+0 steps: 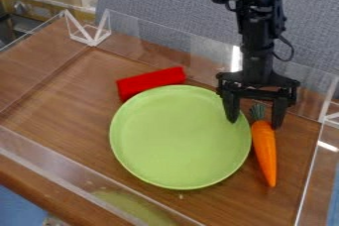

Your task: Put the carrot on the right side

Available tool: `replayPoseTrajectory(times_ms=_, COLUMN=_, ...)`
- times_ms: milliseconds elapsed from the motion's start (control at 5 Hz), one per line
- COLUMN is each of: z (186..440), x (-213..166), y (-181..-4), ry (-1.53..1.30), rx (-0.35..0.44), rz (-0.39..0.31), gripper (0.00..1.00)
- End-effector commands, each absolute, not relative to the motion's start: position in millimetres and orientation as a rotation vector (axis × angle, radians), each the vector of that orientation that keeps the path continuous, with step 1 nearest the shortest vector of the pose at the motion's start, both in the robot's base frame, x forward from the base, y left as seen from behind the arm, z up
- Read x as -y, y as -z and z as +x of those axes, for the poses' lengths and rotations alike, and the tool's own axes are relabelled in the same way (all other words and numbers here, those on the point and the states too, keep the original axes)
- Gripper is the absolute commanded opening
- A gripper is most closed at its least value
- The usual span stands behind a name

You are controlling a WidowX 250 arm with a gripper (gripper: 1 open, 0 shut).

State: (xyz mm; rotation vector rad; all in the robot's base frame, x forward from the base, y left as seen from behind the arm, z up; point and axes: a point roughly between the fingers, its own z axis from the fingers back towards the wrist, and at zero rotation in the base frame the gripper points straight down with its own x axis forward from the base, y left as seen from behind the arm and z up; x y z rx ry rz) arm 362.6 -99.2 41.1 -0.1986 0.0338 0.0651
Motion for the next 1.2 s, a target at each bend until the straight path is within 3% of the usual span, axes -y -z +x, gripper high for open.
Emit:
replayPoseTrajectory(times_ms=0, z=369, x=100, y=-75.8, ry=-0.056, rx=0.066, rz=-0.225, gripper=1.0)
replayPoseTrajectory(times_ms=800, z=368, x=113, y=-80.8, ry=-0.027, rx=0.087, rz=-0.239, gripper=1.0)
replayPoseTrajectory(times_ms=1000, z=364, x=101, y=-101.7, ry=-0.029, rx=0.119, rz=-0.251, gripper=1.0)
